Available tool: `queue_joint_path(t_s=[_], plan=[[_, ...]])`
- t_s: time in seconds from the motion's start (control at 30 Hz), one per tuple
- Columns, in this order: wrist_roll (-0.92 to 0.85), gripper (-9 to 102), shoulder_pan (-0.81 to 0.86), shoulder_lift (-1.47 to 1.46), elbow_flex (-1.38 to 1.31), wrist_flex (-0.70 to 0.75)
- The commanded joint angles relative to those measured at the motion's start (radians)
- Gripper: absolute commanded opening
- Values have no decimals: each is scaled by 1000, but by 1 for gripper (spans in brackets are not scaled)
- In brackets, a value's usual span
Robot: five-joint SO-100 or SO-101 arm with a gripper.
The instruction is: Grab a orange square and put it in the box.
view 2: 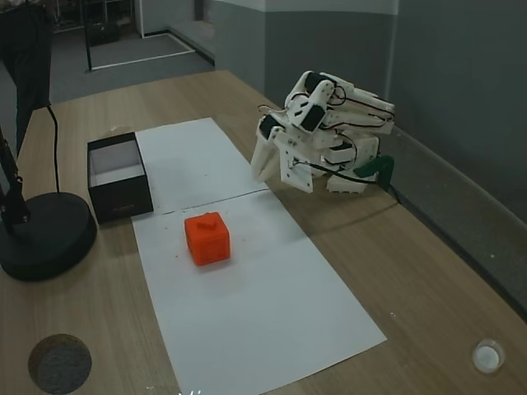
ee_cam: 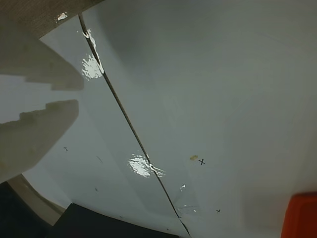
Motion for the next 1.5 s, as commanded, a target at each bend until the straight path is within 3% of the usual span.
queue_joint_path(t_s=[0.0, 0.57, 0.73, 0.87, 1.0, 1.17, 1.37, 1.47], plan=[[5, 0, -2, 20, -55, 15], [11, 0, -3, 20, -54, 11], [3, 0, -6, 20, -104, -101], [2, 8, -107, 20, -250, -199], [3, 20, -333, -21, -439, -207], [11, 23, -499, -299, -584, -202], [11, 42, -506, -762, -762, -183], [9, 45, -497, -953, -885, -160]])
